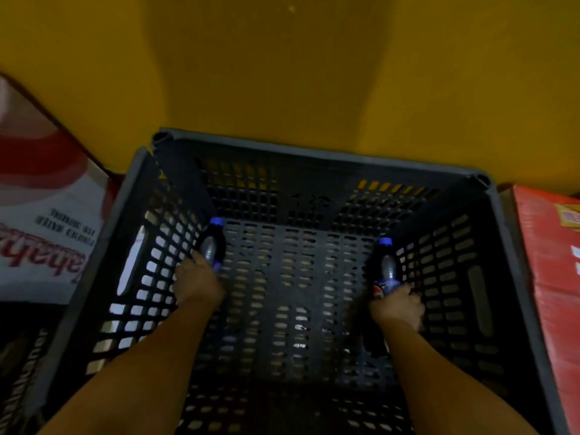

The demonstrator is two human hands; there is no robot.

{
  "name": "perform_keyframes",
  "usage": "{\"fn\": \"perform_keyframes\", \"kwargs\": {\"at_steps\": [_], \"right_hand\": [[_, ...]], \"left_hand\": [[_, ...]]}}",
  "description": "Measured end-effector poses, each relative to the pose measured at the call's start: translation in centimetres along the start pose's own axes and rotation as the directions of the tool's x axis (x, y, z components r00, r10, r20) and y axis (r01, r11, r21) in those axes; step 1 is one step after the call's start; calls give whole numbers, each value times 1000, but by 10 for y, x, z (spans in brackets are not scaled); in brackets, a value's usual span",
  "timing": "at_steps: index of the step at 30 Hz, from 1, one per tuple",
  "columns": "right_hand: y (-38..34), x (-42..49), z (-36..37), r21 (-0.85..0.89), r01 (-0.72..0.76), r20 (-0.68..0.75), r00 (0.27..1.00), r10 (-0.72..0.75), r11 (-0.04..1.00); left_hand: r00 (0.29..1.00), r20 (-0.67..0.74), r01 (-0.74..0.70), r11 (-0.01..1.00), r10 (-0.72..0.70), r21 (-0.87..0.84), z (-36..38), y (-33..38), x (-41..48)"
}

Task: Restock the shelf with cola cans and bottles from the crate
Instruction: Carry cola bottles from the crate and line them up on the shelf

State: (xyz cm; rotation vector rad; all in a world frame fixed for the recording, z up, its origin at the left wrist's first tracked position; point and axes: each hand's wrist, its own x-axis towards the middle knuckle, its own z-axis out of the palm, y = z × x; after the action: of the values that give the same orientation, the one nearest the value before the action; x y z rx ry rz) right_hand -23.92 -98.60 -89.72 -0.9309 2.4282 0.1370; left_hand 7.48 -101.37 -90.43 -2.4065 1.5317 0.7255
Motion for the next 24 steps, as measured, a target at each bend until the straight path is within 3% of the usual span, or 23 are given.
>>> {"fn": "perform_keyframes", "kwargs": {"at_steps": [3,5,10,12,14,17,24], "right_hand": [[4,-3,11,-97,84,24,996,-82,992],[5,-5,16,-54,106,88,991,-101,993],[8,-3,24,197,44,214,973,-87,979],[11,0,26,261,31,218,972,-90,965],[11,3,28,337,27,219,970,-107,941],[12,6,30,382,37,230,964,-134,923],[10,3,38,334,58,281,947,-158,941]], "left_hand": [[986,-57,-153,983,159,98,5,-3,1],[970,-15,-241,967,243,86,12,-2,2],[966,160,-133,921,203,-365,26,-1,6],[970,210,7,853,121,-522,28,-2,10],[958,284,133,828,32,-544,30,-5,15],[919,388,168,823,68,-542,30,-2,14],[951,303,111,838,67,-534,32,6,11]]}}
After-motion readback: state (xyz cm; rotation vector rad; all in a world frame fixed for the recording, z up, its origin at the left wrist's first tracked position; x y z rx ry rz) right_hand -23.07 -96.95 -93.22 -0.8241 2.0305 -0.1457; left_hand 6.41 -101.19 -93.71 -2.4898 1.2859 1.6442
